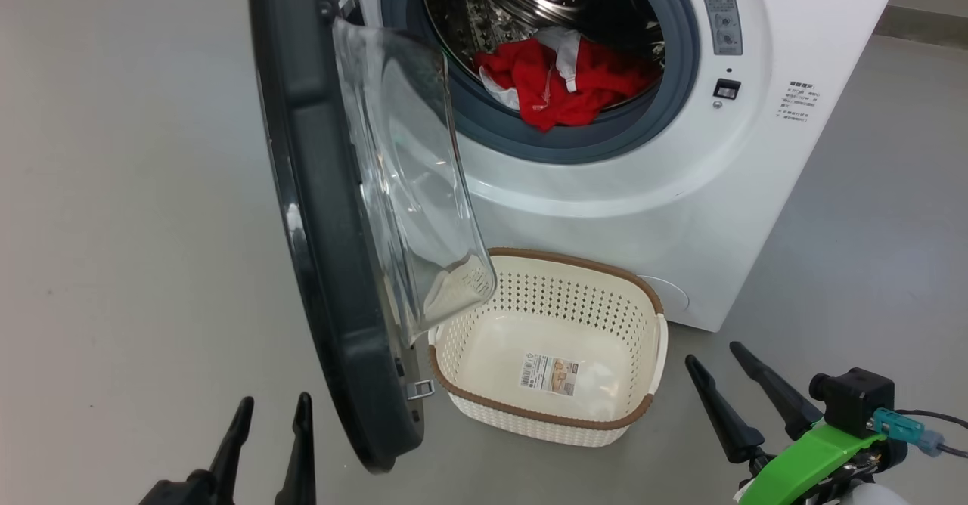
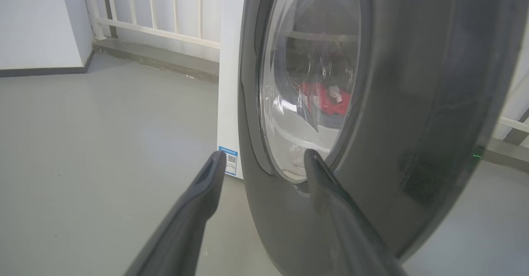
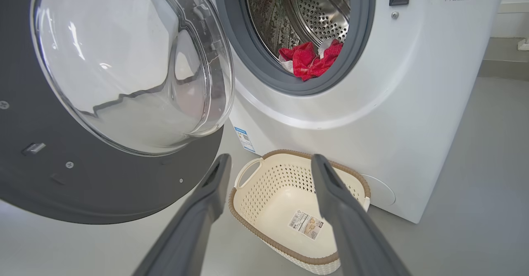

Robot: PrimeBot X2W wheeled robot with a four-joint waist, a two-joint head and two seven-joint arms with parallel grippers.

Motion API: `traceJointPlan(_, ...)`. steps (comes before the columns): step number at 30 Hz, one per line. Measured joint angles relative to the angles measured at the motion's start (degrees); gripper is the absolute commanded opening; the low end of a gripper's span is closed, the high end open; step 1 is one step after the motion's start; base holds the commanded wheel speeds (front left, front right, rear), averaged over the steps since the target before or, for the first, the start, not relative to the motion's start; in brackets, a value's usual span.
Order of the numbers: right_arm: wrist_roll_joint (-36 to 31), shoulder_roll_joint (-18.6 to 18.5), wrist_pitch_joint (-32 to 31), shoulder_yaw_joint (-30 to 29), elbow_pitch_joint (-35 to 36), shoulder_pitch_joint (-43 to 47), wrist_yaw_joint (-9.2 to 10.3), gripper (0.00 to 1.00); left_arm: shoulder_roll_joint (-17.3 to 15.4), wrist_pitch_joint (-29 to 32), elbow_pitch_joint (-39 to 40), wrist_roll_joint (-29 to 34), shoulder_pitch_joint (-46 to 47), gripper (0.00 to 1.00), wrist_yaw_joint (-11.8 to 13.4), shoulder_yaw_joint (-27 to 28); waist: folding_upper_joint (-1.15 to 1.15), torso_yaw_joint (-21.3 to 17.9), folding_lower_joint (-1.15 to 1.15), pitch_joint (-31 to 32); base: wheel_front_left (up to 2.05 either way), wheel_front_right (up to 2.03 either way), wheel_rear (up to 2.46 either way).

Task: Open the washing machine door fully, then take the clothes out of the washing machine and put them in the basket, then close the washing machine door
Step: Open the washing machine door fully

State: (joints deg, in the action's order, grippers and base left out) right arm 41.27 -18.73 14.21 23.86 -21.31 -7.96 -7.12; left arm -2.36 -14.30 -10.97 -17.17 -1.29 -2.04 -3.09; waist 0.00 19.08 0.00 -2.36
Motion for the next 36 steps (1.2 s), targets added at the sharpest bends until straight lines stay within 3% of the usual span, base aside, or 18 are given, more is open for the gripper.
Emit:
traceJointPlan(9,-7.8,2.5,0.0,-7.2,4.4,2.3,0.0,1.0,0.0,0.0,0.0,0.0,0.0,1.0,0.0,0.3,0.0,-0.3,0.0,-0.1,0.0,0.0,0.0)
traceJointPlan(34,-14.7,4.4,0.3,-10.1,2.3,5.4,0.0,1.0,0.0,0.0,0.3,0.0,0.0,1.0,0.1,0.8,0.0,-0.3,0.0,0.0,0.0,0.0,0.0)
traceJointPlan(35,-14.7,4.5,0.3,-10.2,2.3,5.4,0.0,1.0,0.0,0.0,0.6,0.0,0.0,0.92,0.1,1.2,0.0,-0.3,0.0,0.1,0.0,0.0,0.0)
traceJointPlan(36,-14.7,4.5,0.3,-10.2,2.3,5.4,0.0,1.0,0.0,0.0,1.1,0.0,0.0,0.29,0.1,1.7,0.0,-0.2,0.0,0.1,0.0,0.0,0.0)
